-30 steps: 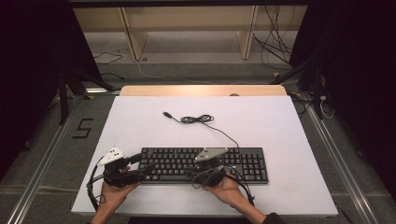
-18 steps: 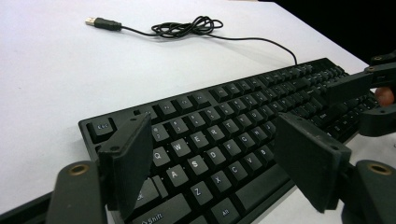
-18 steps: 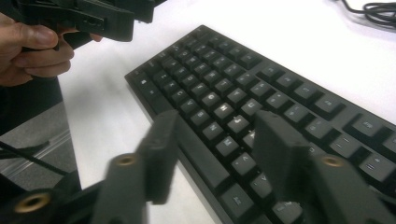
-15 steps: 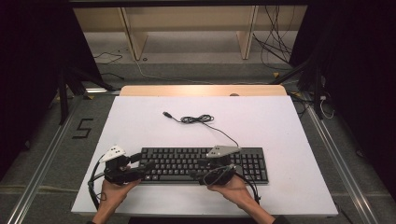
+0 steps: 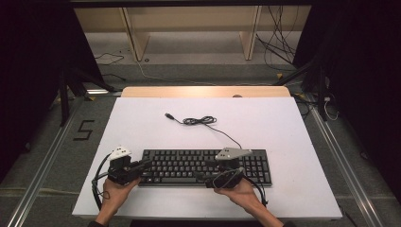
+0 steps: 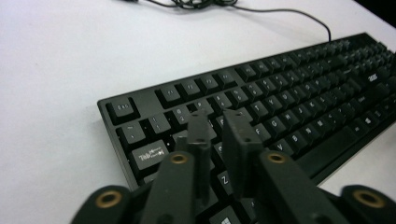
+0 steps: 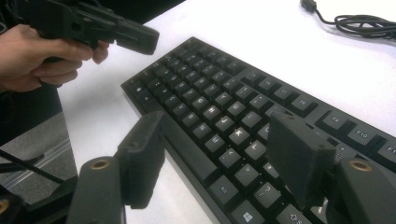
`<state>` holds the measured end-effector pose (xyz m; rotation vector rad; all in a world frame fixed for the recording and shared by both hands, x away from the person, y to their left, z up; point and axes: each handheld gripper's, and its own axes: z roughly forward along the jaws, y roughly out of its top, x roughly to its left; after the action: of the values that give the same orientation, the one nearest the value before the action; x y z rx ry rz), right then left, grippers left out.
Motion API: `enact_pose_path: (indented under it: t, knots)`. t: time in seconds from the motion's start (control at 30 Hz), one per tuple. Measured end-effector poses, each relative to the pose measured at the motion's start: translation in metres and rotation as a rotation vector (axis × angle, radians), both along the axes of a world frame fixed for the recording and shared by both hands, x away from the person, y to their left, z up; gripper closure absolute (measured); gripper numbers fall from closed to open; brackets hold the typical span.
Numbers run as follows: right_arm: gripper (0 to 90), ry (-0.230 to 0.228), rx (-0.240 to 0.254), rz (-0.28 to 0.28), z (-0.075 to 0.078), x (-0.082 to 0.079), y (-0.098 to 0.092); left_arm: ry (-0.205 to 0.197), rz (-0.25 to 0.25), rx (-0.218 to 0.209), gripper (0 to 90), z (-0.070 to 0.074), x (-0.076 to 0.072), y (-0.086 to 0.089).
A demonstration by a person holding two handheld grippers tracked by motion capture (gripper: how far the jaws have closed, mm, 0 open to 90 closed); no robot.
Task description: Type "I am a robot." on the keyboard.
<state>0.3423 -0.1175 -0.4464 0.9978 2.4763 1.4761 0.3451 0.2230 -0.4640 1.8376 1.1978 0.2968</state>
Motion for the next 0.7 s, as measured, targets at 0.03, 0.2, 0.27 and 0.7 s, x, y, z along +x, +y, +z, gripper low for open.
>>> enact_pose_path:
  t: [0.03,0.2,0.27,0.7]
  knots:
    - [36.9,0.000,0.003,-0.002,0.000,0.000,0.000,0.003,-0.005,0.007,83.4,-0.001,0.000,-0.001]
    - [34.7,-0.007,0.005,-0.005,0.000,-0.002,-0.002,0.030,-0.026,0.037,88.8,-0.005,0.003,-0.005]
    - [34.4,-0.008,0.008,-0.008,0.000,-0.003,-0.003,0.041,-0.025,0.042,88.8,-0.007,0.004,-0.006]
    - [34.0,-0.014,0.026,-0.012,0.003,-0.007,-0.008,0.075,-0.028,0.071,88.9,-0.013,0.008,-0.010]
